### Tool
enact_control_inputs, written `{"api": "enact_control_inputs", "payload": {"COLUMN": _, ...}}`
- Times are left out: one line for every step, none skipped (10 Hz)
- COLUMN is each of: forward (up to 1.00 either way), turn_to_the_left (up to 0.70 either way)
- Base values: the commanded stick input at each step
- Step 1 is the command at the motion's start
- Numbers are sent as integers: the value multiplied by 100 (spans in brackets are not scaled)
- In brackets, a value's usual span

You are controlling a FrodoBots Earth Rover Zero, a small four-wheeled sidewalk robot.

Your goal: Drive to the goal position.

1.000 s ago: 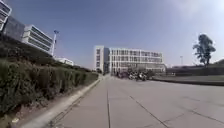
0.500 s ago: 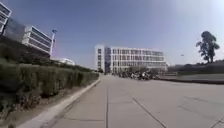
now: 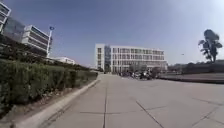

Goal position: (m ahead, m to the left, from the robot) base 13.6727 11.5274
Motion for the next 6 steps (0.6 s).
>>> {"api": "enact_control_inputs", "payload": {"forward": 100, "turn_to_the_left": 2}}
{"api": "enact_control_inputs", "payload": {"forward": 100, "turn_to_the_left": 2}}
{"api": "enact_control_inputs", "payload": {"forward": 100, "turn_to_the_left": 3}}
{"api": "enact_control_inputs", "payload": {"forward": 100, "turn_to_the_left": 3}}
{"api": "enact_control_inputs", "payload": {"forward": 100, "turn_to_the_left": 11}}
{"api": "enact_control_inputs", "payload": {"forward": 100, "turn_to_the_left": 11}}
